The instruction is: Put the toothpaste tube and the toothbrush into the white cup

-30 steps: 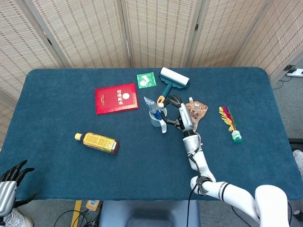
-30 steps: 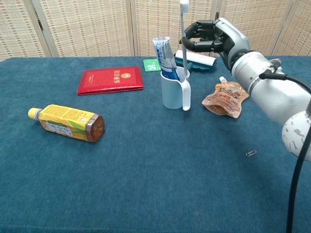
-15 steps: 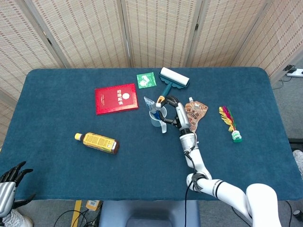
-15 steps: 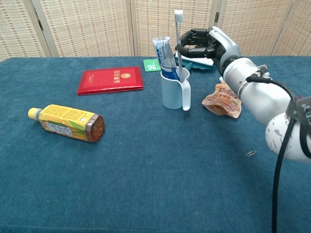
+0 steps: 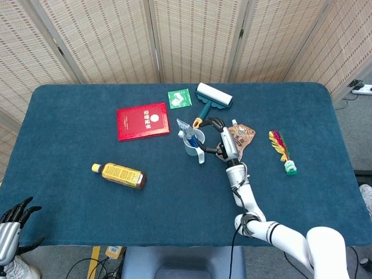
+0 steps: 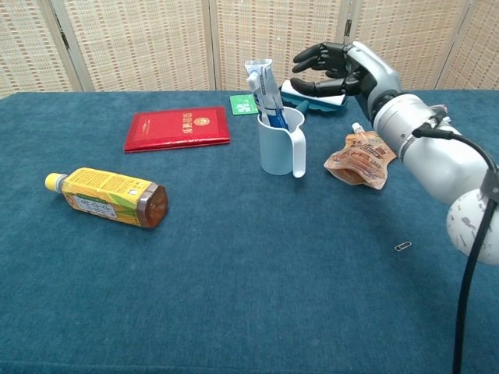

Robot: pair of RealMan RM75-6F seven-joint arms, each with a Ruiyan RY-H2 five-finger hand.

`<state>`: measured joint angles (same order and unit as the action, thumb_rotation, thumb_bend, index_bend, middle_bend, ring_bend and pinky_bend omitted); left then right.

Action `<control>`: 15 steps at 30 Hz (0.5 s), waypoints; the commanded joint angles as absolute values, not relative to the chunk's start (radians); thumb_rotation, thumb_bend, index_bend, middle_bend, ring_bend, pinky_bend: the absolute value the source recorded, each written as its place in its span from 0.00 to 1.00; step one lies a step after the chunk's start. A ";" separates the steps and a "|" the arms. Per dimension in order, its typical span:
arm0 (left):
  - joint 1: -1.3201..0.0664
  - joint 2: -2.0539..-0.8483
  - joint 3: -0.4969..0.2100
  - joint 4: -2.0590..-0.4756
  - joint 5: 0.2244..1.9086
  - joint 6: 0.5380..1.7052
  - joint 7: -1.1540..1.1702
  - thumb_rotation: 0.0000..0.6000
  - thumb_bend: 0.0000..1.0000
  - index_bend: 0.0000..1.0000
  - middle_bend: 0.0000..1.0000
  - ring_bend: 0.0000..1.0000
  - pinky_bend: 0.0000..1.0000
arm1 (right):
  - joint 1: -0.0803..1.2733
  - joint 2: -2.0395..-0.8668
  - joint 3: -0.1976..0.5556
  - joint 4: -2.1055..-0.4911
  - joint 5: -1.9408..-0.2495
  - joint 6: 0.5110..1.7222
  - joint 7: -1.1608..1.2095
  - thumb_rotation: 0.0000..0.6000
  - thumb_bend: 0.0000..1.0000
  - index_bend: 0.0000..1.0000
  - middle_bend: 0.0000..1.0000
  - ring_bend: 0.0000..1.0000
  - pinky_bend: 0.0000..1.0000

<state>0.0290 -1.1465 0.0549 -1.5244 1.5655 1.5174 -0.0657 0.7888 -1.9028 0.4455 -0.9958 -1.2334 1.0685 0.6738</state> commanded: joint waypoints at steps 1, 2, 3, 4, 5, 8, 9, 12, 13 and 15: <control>0.027 -1.144 0.051 -1.524 1.563 1.518 -0.066 1.00 0.22 0.27 0.11 0.14 0.20 | 0.756 -1.860 0.413 -1.018 -1.267 1.109 0.628 1.00 0.21 0.38 0.33 0.13 0.05; 0.026 -1.144 0.050 -1.524 1.562 1.517 -0.065 1.00 0.22 0.27 0.11 0.14 0.20 | 0.744 -1.845 0.403 -1.027 -1.275 1.122 0.608 1.00 0.23 0.38 0.33 0.13 0.05; 0.024 -1.144 0.047 -1.525 1.562 1.517 -0.065 1.00 0.22 0.27 0.11 0.14 0.20 | 0.726 -1.821 0.387 -1.043 -1.288 1.139 0.578 1.00 0.26 0.38 0.34 0.13 0.05; 0.023 -1.144 0.046 -1.525 1.562 1.518 -0.065 1.00 0.22 0.27 0.11 0.14 0.20 | 0.712 -1.800 0.373 -1.056 -1.298 1.152 0.553 1.00 0.29 0.38 0.35 0.13 0.05; 0.021 -1.144 0.044 -1.525 1.563 1.517 -0.065 1.00 0.22 0.27 0.11 0.14 0.20 | 0.697 -1.779 0.360 -1.068 -1.308 1.167 0.524 1.00 0.32 0.38 0.36 0.13 0.05; 0.014 -1.145 0.036 -1.524 1.565 1.520 -0.062 1.00 0.22 0.27 0.11 0.14 0.20 | 0.640 -1.704 0.310 -1.104 -1.351 1.236 0.409 1.00 0.42 0.38 0.38 0.14 0.05; 0.012 -1.146 0.032 -1.524 1.564 1.522 -0.062 1.00 0.22 0.27 0.11 0.14 0.20 | 0.621 -1.681 0.294 -1.116 -1.364 1.258 0.377 1.00 0.43 0.38 0.39 0.14 0.06; 0.005 -1.153 0.018 -1.524 1.564 1.530 -0.050 1.00 0.22 0.27 0.11 0.14 0.20 | 0.555 -1.597 0.248 -1.185 -1.381 1.300 0.307 1.00 0.45 0.38 0.39 0.15 0.07; 0.000 -1.158 0.013 -1.525 1.566 1.531 -0.042 1.00 0.22 0.27 0.11 0.14 0.20 | 0.529 -1.559 0.231 -1.222 -1.384 1.308 0.290 1.00 0.45 0.38 0.39 0.15 0.07; -0.006 -1.164 0.007 -1.528 1.568 1.532 -0.030 1.00 0.22 0.27 0.11 0.14 0.20 | 0.493 -1.499 0.204 -1.282 -1.382 1.310 0.259 1.00 0.45 0.38 0.39 0.15 0.07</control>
<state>-0.0025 -1.1600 0.0109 -1.5265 1.5667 1.5306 -0.0346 0.5592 -1.5843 0.2576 -1.1986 -1.3646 1.2793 0.3170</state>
